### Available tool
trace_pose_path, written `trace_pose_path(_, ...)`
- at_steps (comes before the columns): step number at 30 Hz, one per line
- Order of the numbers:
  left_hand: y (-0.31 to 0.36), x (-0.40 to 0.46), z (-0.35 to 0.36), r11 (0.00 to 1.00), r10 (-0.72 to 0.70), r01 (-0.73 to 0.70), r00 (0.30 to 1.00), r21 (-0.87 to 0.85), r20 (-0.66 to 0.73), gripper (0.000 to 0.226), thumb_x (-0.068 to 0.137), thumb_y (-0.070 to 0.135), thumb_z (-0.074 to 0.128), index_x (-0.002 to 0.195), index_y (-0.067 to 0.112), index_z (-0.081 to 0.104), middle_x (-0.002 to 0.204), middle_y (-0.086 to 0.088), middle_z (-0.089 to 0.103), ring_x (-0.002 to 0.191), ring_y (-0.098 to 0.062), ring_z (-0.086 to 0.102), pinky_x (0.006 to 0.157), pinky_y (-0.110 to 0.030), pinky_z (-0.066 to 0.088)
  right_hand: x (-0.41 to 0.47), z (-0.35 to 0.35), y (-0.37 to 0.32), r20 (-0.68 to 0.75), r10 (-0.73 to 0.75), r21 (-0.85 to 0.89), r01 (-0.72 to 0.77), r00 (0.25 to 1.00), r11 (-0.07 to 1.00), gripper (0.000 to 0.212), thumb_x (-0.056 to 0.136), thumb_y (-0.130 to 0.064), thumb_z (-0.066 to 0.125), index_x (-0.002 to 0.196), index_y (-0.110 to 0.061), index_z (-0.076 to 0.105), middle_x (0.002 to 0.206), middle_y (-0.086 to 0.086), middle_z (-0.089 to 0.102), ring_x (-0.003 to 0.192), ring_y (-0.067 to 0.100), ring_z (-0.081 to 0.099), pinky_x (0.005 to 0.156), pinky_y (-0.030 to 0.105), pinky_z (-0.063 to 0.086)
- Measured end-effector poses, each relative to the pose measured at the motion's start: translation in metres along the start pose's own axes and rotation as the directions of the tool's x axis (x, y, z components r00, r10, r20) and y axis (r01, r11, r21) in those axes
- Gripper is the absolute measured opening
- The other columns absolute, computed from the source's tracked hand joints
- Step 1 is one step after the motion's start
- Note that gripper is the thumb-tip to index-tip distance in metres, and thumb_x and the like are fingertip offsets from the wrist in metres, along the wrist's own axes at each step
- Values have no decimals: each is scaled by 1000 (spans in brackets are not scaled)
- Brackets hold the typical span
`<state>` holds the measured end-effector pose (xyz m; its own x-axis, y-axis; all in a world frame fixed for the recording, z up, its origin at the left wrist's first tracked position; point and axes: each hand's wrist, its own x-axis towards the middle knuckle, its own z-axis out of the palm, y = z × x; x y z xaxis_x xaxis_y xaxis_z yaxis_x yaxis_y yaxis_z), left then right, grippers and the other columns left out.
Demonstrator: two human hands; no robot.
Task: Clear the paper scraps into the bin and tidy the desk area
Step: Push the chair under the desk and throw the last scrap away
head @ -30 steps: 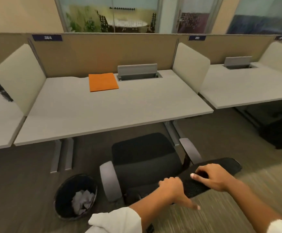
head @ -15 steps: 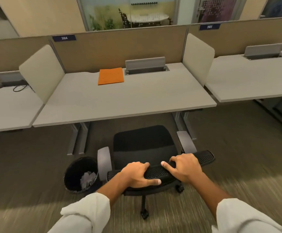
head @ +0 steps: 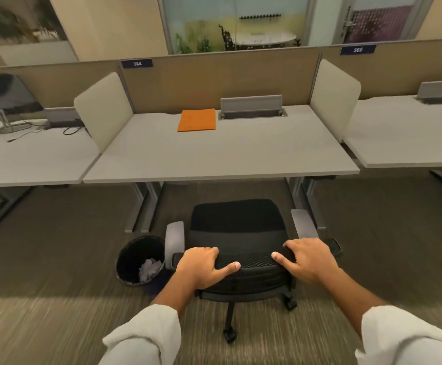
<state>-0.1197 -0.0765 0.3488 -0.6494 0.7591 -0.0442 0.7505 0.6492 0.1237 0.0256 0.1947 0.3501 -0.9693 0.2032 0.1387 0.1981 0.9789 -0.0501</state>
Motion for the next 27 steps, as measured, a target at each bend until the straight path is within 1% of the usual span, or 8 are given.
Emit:
trace_pose_path(3, -4, -1, 4, 999, -5, 5, 1000, 44, -11, 85, 75, 94, 10, 77, 21, 53, 68, 5, 58, 59, -11, 50, 52, -29, 26, 0, 2, -4, -8, 1, -20, -1, 1000, 1000, 80, 86, -83, 15, 104, -28, 70, 87, -11, 71, 81, 11, 64, 73, 32, 48)
trace_pose_path(8, -14, 15, 0, 997, 38, -37, 999, 66, -20, 85, 78, 91, 8, 79, 21, 55, 70, 3, 60, 62, -14, 53, 56, -32, 34, 11, -1, -5, -49, 22, -54, -24, 999, 998, 78, 87, -82, 17, 98, -26, 71, 81, -7, 70, 80, 16, 65, 67, 33, 33)
trace_pose_path(10, -15, 25, -4, 997, 50, -50, 999, 57, -7, 83, 80, 90, 10, 78, 21, 56, 68, 3, 59, 63, -14, 56, 58, -33, 41, 18, -3, 0, -41, 33, -59, -35, 999, 998, 80, 86, -82, 15, 101, -26, 71, 81, -7, 70, 80, 16, 65, 67, 33, 34)
trace_pose_path(12, -17, 32, -6, 997, 56, -57, 998, 57, 14, 82, 81, 89, 12, 78, 20, 56, 68, 2, 59, 63, -13, 55, 59, -33, 44, 25, 0, 2, -26, 37, -49, -38, 999, 998, 83, 85, -83, 14, 106, -26, 71, 84, -7, 71, 82, 16, 65, 70, 35, 40)
trace_pose_path(16, -22, 41, -14, 998, 47, -48, 999, 46, 28, 77, 82, 87, 15, 73, 19, 50, 62, 3, 51, 55, -12, 47, 54, -27, 31, 41, 4, 3, -12, 32, -40, -33, 999, 999, 87, 85, -83, 11, 110, -26, 72, 86, -8, 72, 83, 15, 66, 73, 35, 44)
trace_pose_path(19, -29, 44, -14, 998, 37, -39, 999, 54, 34, 77, 82, 87, 15, 73, 19, 49, 64, 1, 51, 57, -14, 47, 57, -32, 37, 52, 8, 0, 9, 25, -39, -25, 1000, 999, 88, 84, -85, 9, 101, -26, 72, 77, -8, 69, 75, 13, 63, 71, 35, 44)
trace_pose_path(24, -52, 63, -19, 998, 28, -29, 999, 62, 22, 79, 80, 89, 11, 74, 20, 48, 65, 0, 53, 59, -15, 48, 59, -31, 34, 82, 10, -7, 24, 35, -5, -35, 999, 999, 85, 82, -87, 9, 79, -25, 67, 59, -10, 56, 61, 11, 56, 69, 33, 43)
trace_pose_path(27, -64, 77, -22, 997, 55, -55, 998, 60, 16, 73, 81, 88, 13, 73, 23, 45, 63, 3, 49, 58, -14, 46, 59, -30, 32, 97, 12, -9, 29, 42, -1, -42, 999, 999, 84, 82, -87, 9, 70, -24, 62, 56, -8, 54, 57, 12, 53, 71, 35, 46)
